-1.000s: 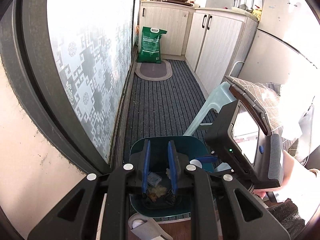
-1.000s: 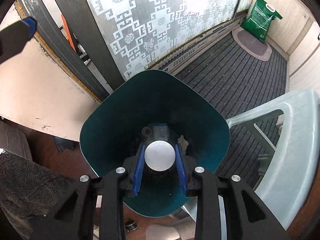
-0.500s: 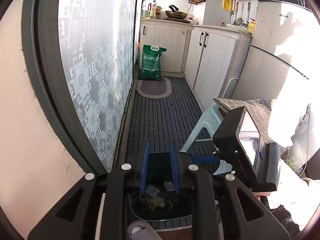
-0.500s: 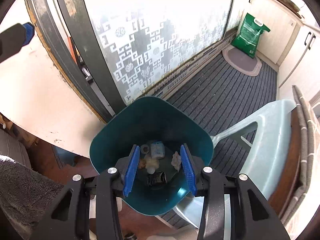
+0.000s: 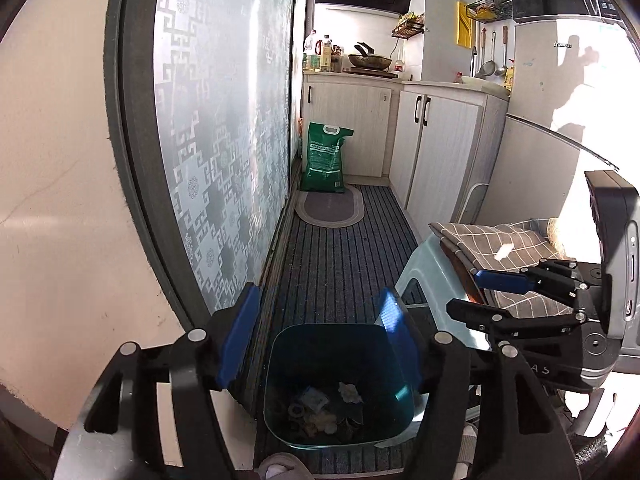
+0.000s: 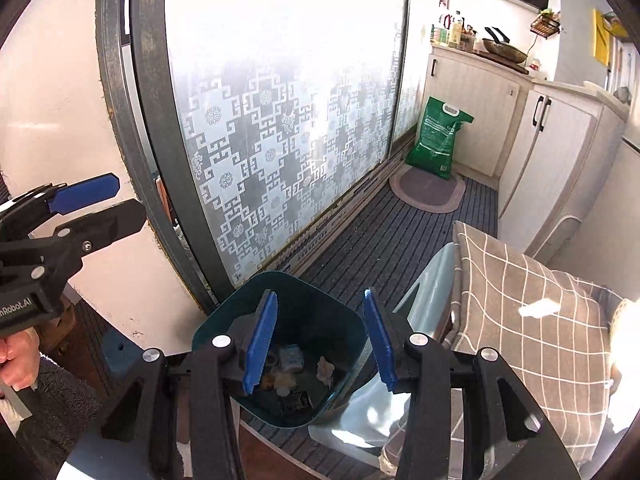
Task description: Collect trash
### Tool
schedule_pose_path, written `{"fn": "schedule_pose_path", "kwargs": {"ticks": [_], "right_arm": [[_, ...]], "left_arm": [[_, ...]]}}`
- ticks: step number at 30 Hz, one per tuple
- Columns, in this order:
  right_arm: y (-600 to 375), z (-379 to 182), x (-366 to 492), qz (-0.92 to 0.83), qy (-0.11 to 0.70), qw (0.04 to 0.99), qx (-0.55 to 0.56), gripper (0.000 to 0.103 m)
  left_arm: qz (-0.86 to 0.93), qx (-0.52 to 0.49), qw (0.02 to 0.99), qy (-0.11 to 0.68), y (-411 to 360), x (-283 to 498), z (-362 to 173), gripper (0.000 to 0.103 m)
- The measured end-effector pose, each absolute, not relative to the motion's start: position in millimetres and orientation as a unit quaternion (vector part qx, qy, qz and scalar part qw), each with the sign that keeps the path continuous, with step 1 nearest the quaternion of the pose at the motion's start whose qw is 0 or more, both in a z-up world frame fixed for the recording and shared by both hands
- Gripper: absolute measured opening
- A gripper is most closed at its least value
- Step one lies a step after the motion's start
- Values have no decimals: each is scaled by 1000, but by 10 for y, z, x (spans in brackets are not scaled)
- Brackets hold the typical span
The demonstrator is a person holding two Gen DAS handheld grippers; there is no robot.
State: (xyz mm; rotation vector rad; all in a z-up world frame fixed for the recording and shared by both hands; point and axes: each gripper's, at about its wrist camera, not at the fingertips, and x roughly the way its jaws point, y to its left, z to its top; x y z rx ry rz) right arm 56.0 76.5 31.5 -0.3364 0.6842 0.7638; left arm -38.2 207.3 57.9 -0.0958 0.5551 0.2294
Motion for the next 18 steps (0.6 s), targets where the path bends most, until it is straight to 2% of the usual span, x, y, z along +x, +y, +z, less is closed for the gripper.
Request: {"fn": "schedule_pose_path", "kwargs": {"ticks": [5, 11, 18], "right_arm": [[416, 437, 390, 343, 300, 876, -157, 67], [53, 472, 252, 324, 287, 890, -140, 81], [-302, 459, 125, 302, 284, 901, -127, 92]], "left_arm": [[129, -41, 958, 253, 1988, -514, 594, 92], [126, -44, 960, 245, 1902, -643, 584, 100], [142, -39, 955, 259, 1803, -708, 488, 100]]}}
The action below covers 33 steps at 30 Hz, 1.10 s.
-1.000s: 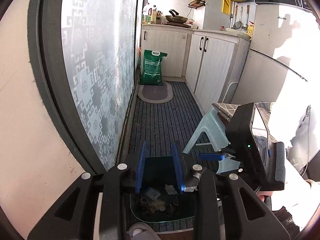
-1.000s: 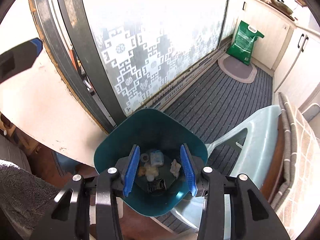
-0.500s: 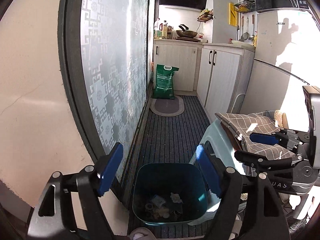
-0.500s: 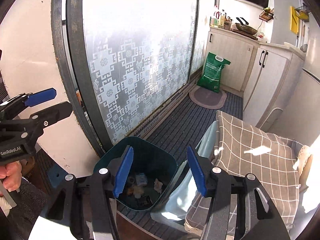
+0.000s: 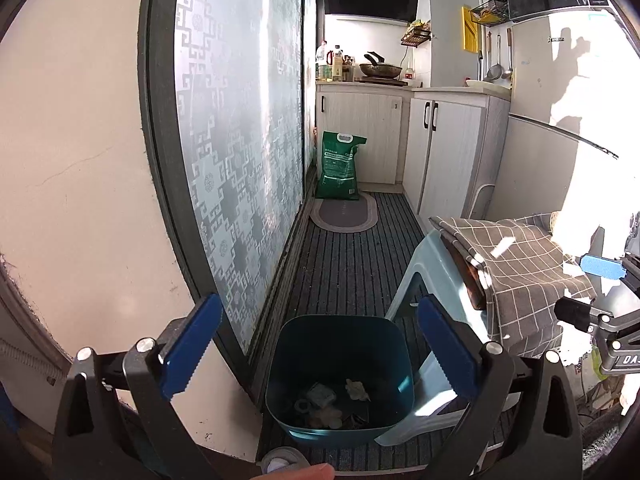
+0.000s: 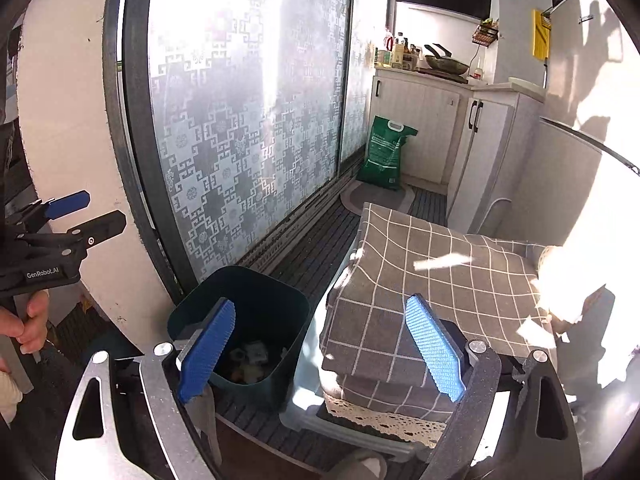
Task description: Collect trash
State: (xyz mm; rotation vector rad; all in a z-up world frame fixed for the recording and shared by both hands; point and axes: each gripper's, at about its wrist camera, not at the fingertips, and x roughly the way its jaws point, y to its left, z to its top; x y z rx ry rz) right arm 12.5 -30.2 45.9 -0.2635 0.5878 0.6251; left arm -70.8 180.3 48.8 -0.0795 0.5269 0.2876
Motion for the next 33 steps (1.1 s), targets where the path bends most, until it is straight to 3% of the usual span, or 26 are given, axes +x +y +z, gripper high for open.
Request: {"fn": "schedule_pose_path", "kwargs": {"ticks": [4, 33], "right_arm": [[-419, 434, 46, 300, 285, 902, -124, 99], [-478, 428, -51, 308, 290, 897, -126, 100]], "left_arm": [[130, -44, 956, 260, 1765, -759, 466, 100], [121, -46, 954, 270, 1647, -788, 389, 100]]}}
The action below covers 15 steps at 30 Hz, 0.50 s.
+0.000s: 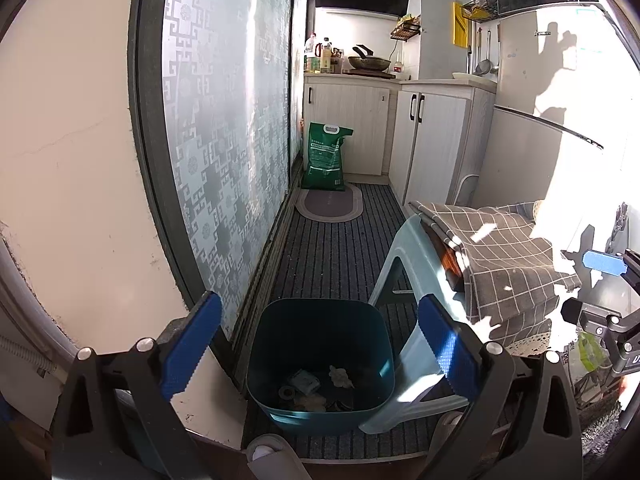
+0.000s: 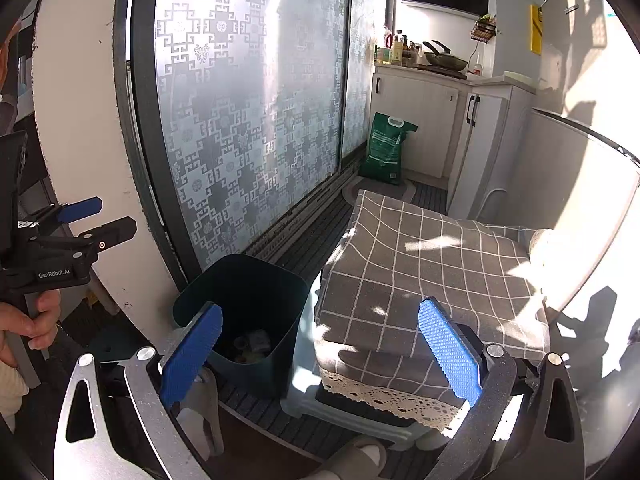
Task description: Collect trash
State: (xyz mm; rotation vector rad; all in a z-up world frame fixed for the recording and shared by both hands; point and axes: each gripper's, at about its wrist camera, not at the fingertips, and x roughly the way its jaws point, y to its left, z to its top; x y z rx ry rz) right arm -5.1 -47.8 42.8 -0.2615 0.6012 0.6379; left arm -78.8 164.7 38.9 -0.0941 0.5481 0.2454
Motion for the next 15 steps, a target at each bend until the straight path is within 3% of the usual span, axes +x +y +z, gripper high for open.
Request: {"fn": "schedule_pose_path", "kwargs": {"ticks": [15], "right_arm": [[-481, 429, -52, 308, 290, 897, -126, 100]], "left_arm": [[121, -47, 954, 269, 1639, -792, 392, 100]]}}
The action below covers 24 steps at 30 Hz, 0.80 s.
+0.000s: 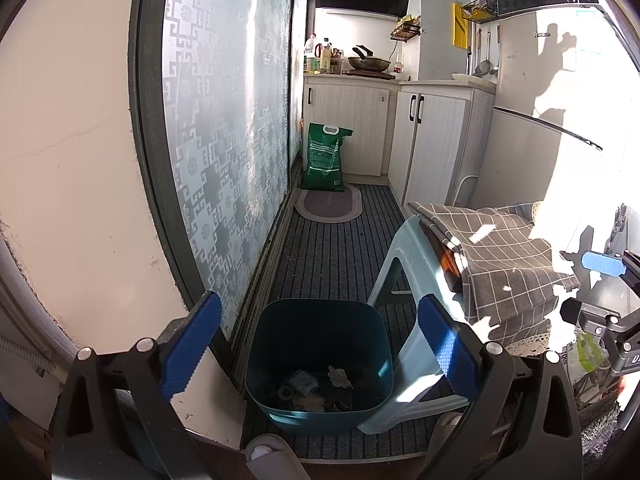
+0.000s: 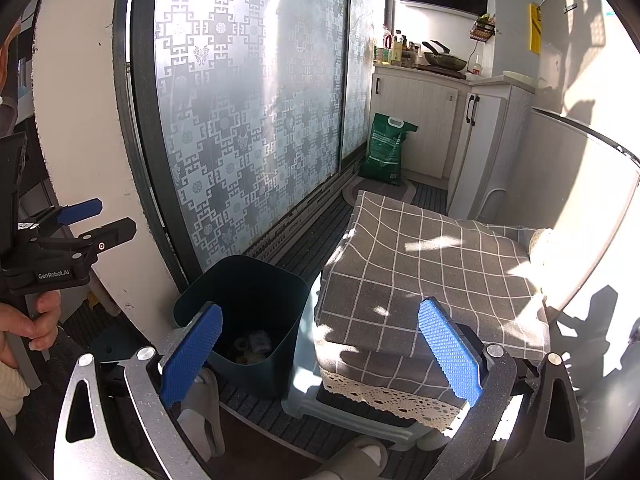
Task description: Collect trash
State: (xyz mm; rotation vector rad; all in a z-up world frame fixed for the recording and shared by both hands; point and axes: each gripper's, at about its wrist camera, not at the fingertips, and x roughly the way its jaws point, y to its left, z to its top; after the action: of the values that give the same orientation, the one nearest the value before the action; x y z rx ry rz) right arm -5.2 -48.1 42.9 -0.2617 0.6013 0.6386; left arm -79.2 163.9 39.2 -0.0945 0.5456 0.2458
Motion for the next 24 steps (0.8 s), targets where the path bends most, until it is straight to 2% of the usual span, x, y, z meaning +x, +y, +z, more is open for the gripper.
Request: {"fn": "schedule_pose_path", "kwargs": {"ticks": [24], "right_arm": [[-466, 426, -55, 308, 290, 897, -125, 100]], "left_arm": [[122, -47, 954, 269, 1611, -794, 402, 100]]}}
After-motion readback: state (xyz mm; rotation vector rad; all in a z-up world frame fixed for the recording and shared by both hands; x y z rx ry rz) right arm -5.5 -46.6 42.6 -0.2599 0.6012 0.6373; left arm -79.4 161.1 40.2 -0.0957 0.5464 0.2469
